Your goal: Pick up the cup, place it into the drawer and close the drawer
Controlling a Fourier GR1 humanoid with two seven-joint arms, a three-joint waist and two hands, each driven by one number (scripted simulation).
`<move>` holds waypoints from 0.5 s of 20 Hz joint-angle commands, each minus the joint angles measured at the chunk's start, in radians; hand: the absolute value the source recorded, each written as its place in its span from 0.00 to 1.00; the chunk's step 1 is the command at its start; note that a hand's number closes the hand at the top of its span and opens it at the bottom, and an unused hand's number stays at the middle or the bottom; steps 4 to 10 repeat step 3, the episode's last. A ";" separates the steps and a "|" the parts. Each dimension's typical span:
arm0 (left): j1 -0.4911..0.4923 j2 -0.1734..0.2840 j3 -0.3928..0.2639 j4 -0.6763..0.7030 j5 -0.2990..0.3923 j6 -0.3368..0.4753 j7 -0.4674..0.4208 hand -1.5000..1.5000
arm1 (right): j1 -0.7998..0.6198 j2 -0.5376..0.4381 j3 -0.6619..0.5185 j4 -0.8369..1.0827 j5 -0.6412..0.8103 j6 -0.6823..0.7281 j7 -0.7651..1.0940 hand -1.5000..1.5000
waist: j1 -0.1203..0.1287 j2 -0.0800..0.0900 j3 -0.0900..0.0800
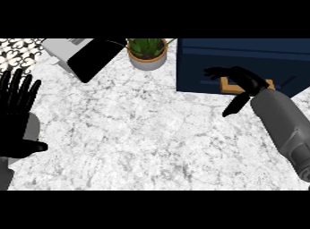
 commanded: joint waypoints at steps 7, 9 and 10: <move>-0.010 -0.007 0.010 0.032 -0.030 -0.007 -0.034 0.00 | -0.048 -0.064 -0.028 0.075 0.009 -0.064 0.074 0.00 | 0.013 0.031 0.006; -0.010 -0.007 0.010 0.032 -0.030 -0.007 -0.034 0.00 | -0.048 -0.064 -0.028 0.075 0.009 -0.064 0.074 0.00 | 0.013 0.031 0.006; -0.010 -0.007 0.010 0.032 -0.030 -0.007 -0.034 0.00 | -0.048 -0.064 -0.028 0.075 0.009 -0.064 0.074 0.00 | 0.013 0.031 0.006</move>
